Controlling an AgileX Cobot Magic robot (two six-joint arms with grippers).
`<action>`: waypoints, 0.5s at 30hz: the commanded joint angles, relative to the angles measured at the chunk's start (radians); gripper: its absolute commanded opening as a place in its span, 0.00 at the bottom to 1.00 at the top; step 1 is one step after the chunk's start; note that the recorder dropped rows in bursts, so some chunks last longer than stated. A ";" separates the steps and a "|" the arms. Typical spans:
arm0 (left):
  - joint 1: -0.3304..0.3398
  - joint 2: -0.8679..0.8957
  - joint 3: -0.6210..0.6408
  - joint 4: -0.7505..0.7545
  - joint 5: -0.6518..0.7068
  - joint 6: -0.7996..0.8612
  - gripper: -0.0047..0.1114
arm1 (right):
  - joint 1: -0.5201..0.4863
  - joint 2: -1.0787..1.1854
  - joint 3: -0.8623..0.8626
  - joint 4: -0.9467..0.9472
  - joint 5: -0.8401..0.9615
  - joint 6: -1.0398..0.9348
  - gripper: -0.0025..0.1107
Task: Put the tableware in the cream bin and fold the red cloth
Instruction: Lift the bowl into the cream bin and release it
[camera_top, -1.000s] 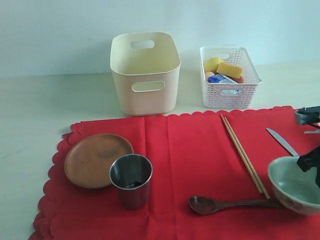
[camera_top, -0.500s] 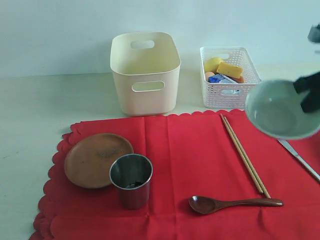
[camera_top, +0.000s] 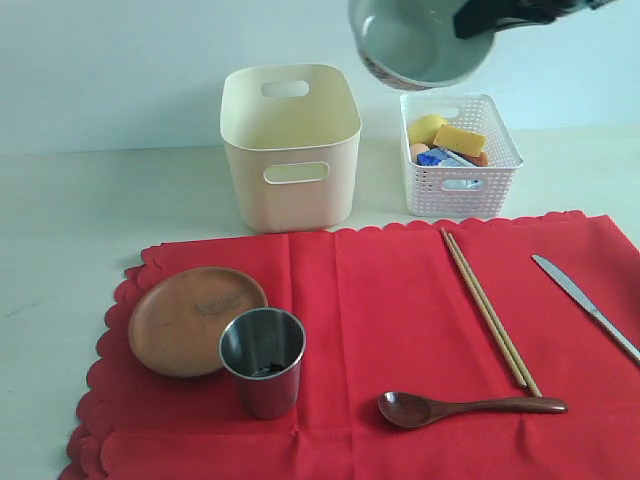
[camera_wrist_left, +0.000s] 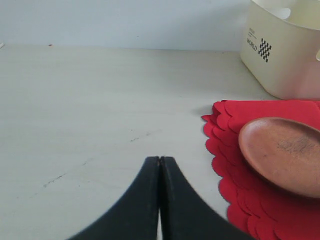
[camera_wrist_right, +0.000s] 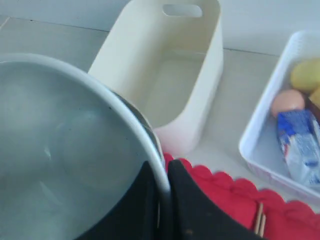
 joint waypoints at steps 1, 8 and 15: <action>-0.007 -0.006 -0.004 -0.002 -0.014 -0.003 0.04 | 0.082 0.211 -0.239 -0.072 -0.011 0.067 0.02; -0.007 -0.006 -0.004 -0.002 -0.014 -0.003 0.04 | 0.169 0.543 -0.639 -0.254 0.026 0.158 0.02; -0.007 -0.006 -0.004 -0.002 -0.014 -0.003 0.04 | 0.180 0.754 -0.828 -0.292 0.043 0.156 0.11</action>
